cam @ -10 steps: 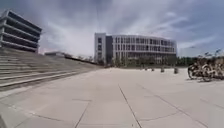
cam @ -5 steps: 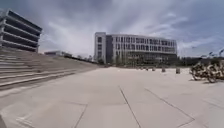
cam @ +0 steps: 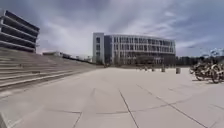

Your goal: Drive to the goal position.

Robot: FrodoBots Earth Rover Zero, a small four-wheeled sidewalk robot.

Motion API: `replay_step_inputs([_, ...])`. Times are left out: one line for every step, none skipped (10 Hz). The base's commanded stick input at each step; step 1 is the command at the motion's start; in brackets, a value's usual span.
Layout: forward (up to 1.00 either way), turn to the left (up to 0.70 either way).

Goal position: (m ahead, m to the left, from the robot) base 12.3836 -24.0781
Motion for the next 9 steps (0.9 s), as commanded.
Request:
replay_step_inputs([0.50,-0.15])
replay_step_inputs([0.50,-0.15])
replay_step_inputs([0.50,-0.15])
replay_step_inputs([0.50,-0.15])
replay_step_inputs([0.50,-0.15])
replay_step_inputs([0.50,-0.15])
replay_step_inputs([0.50,-0.15])
replay_step_inputs([0.50,-0.15])
replay_step_inputs([0.50,-0.15])
